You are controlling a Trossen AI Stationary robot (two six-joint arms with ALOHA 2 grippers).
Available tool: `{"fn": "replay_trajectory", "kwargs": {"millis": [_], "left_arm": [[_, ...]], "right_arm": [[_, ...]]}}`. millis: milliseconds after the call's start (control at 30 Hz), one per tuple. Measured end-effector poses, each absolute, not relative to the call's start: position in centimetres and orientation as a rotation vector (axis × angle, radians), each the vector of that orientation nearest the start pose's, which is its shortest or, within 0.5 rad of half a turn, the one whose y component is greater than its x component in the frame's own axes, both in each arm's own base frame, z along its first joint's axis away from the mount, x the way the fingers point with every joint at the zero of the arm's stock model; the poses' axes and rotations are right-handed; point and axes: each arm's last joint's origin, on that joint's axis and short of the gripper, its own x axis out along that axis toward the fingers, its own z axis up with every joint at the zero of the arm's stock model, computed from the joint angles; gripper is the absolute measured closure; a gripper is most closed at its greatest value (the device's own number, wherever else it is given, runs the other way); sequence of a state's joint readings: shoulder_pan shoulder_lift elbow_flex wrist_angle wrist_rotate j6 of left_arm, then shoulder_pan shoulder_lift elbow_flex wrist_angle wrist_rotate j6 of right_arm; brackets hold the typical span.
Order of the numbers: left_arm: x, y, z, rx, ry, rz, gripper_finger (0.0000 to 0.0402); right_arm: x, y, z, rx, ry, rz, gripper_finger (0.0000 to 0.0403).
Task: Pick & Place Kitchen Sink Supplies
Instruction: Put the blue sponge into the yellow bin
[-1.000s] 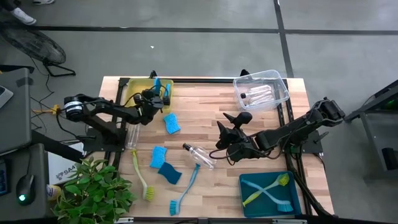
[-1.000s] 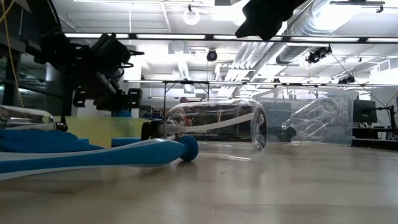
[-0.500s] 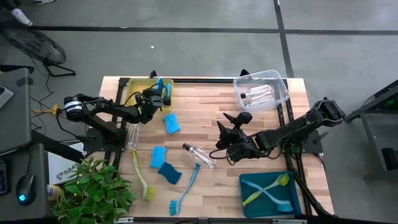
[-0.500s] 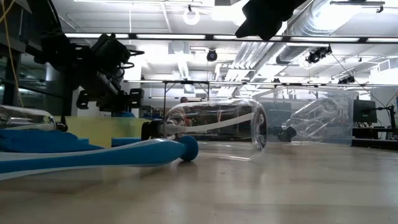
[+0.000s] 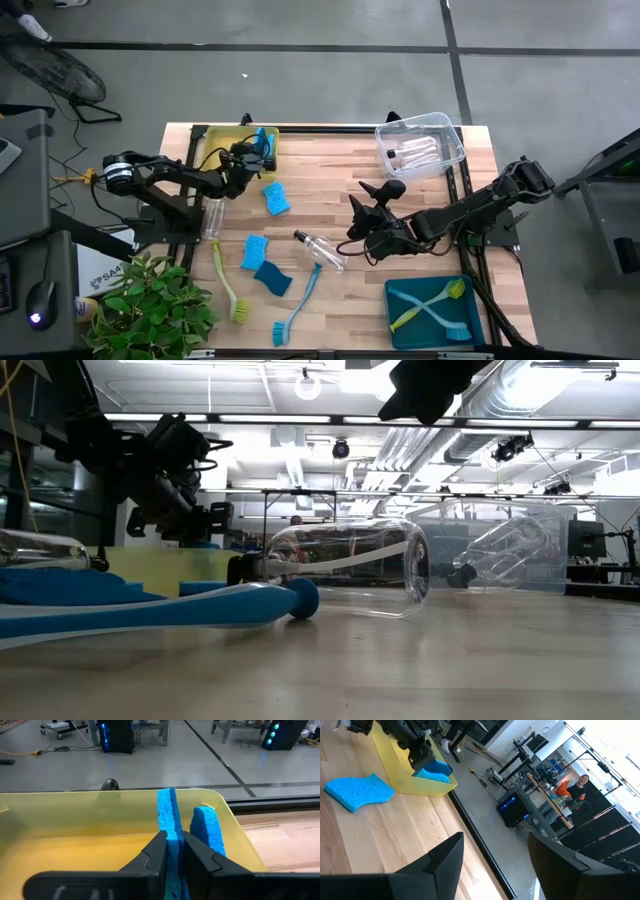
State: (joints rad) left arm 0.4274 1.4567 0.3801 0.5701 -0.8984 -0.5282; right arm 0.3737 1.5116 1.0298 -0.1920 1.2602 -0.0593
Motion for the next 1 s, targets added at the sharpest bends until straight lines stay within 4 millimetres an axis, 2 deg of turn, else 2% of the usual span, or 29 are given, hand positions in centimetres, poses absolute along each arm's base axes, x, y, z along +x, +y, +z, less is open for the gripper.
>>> {"fn": "replay_trajectory", "kwargs": {"millis": [633, 1000], "left_arm": [[20.47, 11.7, 13.69, -0.323, 0.178, 1.366, 0.0243], [20.59, 11.76, 13.96, -0.326, 0.146, 1.361, 0.0231]], "right_arm": [[29.79, 8.72, 25.89, -0.562, 0.503, -0.84, 0.0188], [29.78, 8.73, 25.89, -0.562, 0.503, -0.839, 0.0188]]}}
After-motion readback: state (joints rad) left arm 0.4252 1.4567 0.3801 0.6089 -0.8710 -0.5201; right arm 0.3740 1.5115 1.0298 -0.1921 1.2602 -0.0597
